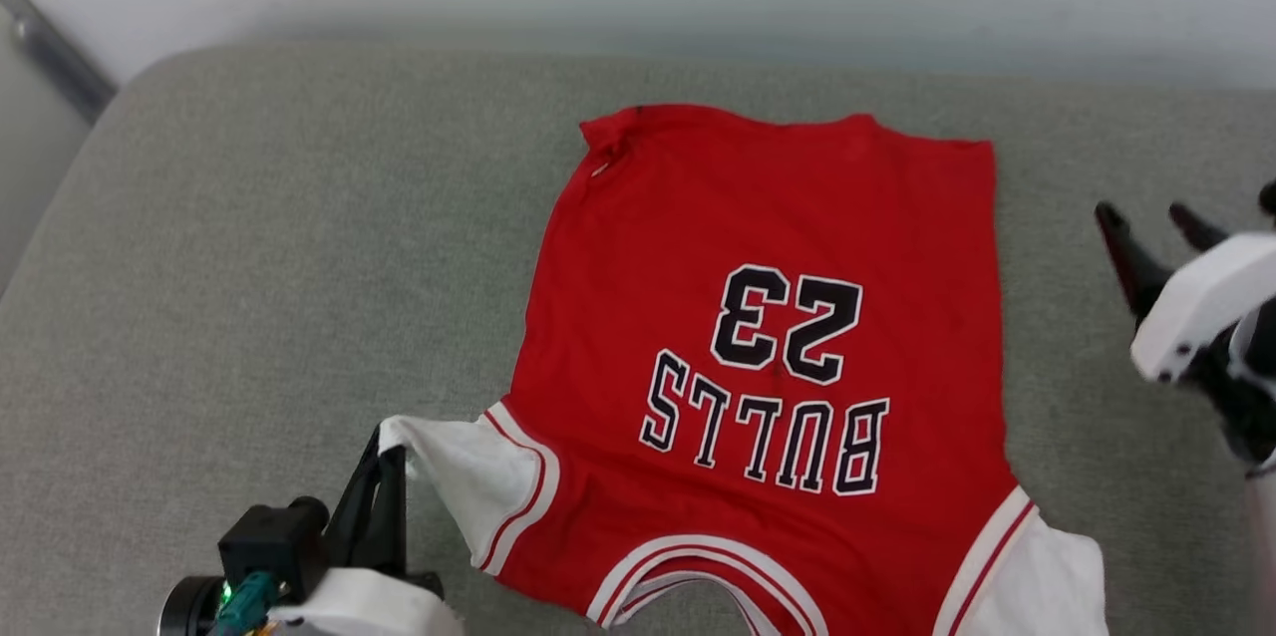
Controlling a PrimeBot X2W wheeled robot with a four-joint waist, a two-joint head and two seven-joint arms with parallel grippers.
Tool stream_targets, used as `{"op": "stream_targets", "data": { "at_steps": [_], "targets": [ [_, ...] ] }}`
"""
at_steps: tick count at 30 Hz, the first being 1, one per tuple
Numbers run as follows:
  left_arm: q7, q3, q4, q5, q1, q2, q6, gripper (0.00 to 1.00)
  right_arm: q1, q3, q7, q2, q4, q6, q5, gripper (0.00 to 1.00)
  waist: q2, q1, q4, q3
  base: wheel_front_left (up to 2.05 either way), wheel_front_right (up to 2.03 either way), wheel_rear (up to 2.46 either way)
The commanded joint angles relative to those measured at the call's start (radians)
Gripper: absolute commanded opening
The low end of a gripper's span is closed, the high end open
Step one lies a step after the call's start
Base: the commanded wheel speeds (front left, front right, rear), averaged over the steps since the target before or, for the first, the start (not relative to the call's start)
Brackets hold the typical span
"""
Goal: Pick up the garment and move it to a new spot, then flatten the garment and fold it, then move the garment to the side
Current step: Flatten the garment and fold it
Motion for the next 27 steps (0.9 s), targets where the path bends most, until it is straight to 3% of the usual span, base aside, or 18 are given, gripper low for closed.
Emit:
{"op": "stream_targets", "data": {
  "at_steps": [1, 7, 14, 20, 25, 26, 27],
  "targets": [
    [-0.012, -0.006, -0.005, 0.008, -0.031, -0.006, -0.004, 0.0, -0.076, -0.009, 0.013, -0.012, 0.047, 0.0, 0.022, 1.0, 0.0, -0.0002, 0.053, 0.095, 0.0, 0.0, 0.0],
    [-0.071, -0.053, 0.012, 0.031, -0.154, -0.048, -0.034, 0.0, -0.408, -0.003, 0.199, -0.093, 0.307, 0.0, 0.05, 1.0, 0.0, -0.0002, 0.14, 0.231, 0.0, 0.0, 0.0],
    [-0.124, -0.09, 0.045, 0.037, -0.239, -0.094, -0.054, 0.0, -0.602, 0.002, 0.347, -0.131, 0.428, 0.0, 0.026, 1.0, 0.0, -0.0002, 0.196, 0.345, 0.0, 0.0, 0.0],
    [-0.15, -0.101, 0.075, 0.037, -0.276, -0.115, -0.068, 0.0, -0.65, -0.004, 0.408, -0.117, 0.503, 0.0, 0.005, 1.0, 0.0, -0.0002, 0.216, 0.389, 0.0, 0.0, 0.0],
    [-0.165, -0.106, 0.1, 0.039, -0.29, -0.121, -0.074, 0.0, -0.609, -0.052, 0.529, -0.082, 0.647, -0.001, -0.015, 1.0, 0.0, -0.0002, 0.222, 0.392, 0.0, 0.0, 0.0],
    [-0.166, -0.107, 0.103, 0.039, -0.292, -0.122, -0.075, 0.0, -0.602, -0.061, 0.549, -0.076, 0.668, -0.001, -0.023, 0.62, 0.0, -0.0002, 0.223, 0.39, 0.0, 0.0, 0.0],
    [-0.168, -0.108, 0.107, 0.039, -0.292, -0.122, -0.075, 0.0, -0.601, -0.073, 0.557, -0.071, 0.683, -0.001, -0.03, 0.02, 0.0, -0.0002, 0.223, 0.386, 0.0, 0.0, 0.0]
  ]
}}
